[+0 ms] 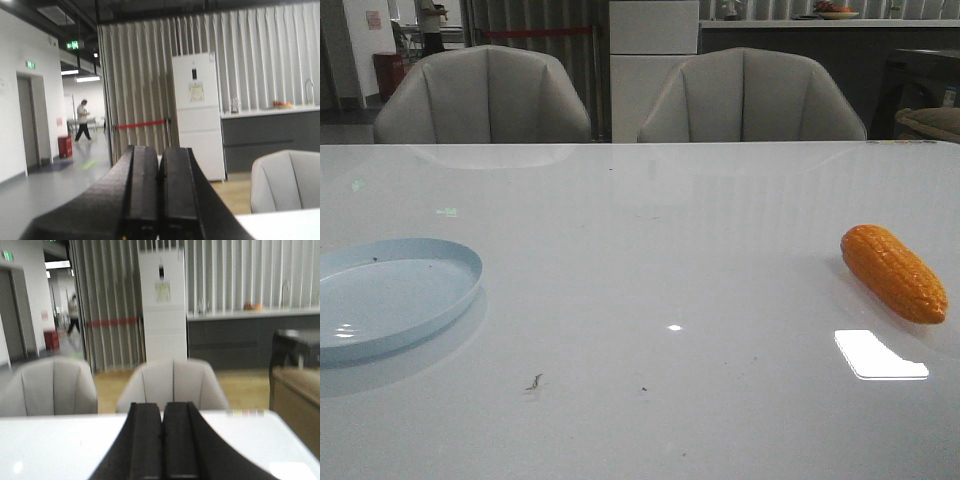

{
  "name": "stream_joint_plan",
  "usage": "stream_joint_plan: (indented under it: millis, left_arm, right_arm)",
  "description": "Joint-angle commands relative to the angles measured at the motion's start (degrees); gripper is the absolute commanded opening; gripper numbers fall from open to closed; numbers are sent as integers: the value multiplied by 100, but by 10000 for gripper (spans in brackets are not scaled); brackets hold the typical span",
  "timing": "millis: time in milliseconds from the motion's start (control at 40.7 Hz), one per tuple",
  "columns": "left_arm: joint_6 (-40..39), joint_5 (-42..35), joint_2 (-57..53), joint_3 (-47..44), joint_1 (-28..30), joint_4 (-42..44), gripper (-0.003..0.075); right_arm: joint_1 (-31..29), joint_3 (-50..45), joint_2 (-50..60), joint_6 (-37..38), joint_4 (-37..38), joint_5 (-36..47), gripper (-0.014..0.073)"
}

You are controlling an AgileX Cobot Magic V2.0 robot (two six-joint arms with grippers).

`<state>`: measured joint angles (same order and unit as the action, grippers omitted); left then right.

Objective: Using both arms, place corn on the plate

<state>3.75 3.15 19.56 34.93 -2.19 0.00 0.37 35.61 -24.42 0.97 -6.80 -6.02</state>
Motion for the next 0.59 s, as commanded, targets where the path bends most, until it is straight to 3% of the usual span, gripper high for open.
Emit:
stream_joint_plan:
  millis: [0,246,368,467,565]
  left_arm:
    - [-10,-266,749,231,-47,-59,90]
    - [-10,147,2049,231,-47,-312,93]
    - [-10,1287,2536,231,-47,-323,143]
    - [-10,1910,2839,231,-47,-323,245]
    - [-10,1809,3200,231,-47,-323,391]
  right_arm:
    - [-27,196,-870,6,-26,200,37]
    - [-27,196,-2104,10,-466,-421,37]
    - [-27,196,-2327,10,-605,-873,60]
    - [-27,196,-2438,-97,-464,-1299,176]
    - [-27,196,-2551,-468,-130,-1442,367]
